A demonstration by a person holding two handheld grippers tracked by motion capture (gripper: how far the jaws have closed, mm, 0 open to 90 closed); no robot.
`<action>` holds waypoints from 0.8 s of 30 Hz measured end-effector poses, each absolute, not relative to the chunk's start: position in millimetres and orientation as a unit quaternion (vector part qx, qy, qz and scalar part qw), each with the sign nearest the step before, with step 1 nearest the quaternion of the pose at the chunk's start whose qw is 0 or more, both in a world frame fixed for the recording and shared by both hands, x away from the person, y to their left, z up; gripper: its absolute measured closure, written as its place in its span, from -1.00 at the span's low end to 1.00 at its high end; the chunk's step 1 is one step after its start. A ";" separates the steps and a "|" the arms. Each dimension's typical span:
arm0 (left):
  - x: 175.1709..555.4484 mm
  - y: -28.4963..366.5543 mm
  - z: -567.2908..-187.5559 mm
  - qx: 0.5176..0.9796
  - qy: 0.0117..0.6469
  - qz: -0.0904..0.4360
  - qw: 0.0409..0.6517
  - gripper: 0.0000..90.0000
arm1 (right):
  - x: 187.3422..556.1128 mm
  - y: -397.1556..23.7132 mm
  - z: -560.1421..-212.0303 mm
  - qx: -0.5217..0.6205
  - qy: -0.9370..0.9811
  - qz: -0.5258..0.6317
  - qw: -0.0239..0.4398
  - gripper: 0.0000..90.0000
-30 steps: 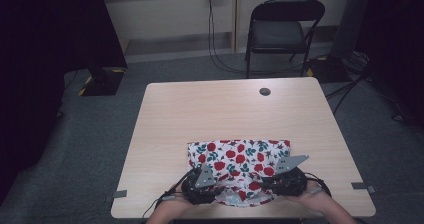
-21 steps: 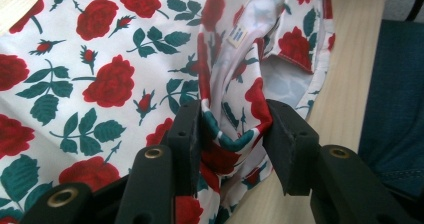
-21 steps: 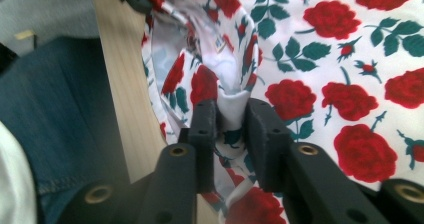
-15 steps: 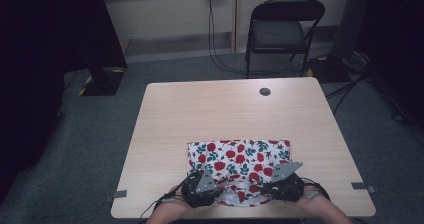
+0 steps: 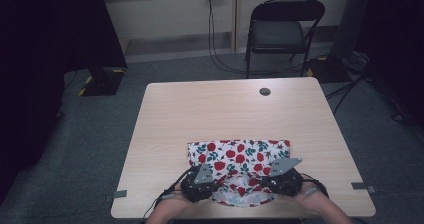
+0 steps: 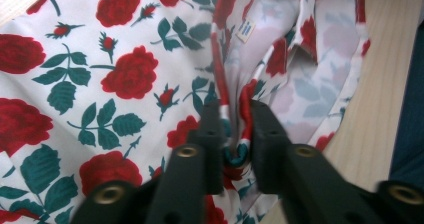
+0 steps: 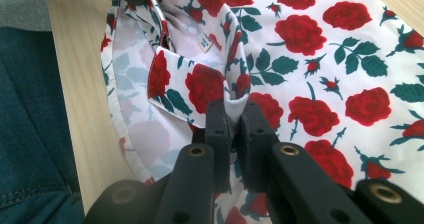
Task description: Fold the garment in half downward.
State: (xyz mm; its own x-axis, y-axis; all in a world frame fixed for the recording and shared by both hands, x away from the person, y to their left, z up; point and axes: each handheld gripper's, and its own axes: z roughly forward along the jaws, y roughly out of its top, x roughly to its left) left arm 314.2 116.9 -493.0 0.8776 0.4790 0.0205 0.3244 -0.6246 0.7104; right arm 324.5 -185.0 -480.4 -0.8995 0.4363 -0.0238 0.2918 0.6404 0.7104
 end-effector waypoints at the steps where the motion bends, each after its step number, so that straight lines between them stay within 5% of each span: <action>1: 314.2 116.0 -493.1 0.895 0.223 0.110 0.369 0.88 | 325.4 -185.0 -480.3 0.203 0.900 0.372 0.098 0.89; 11: 320.1 111.9 -474.2 0.879 0.209 0.183 0.389 0.86 | 331.6 -186.6 -467.3 0.218 0.882 0.384 0.164 0.89; 24: 286.8 114.9 -493.4 0.897 0.164 0.156 0.380 0.73 | 299.4 -189.9 -487.4 0.162 0.903 0.372 0.144 0.85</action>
State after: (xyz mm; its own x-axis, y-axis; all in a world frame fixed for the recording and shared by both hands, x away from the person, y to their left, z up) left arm 286.8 114.9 -493.4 0.8972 0.4133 0.1560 0.1757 -0.6579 0.7323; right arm 299.4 -189.9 -487.4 -0.9061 0.3991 -0.1400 0.1847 0.6712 0.7179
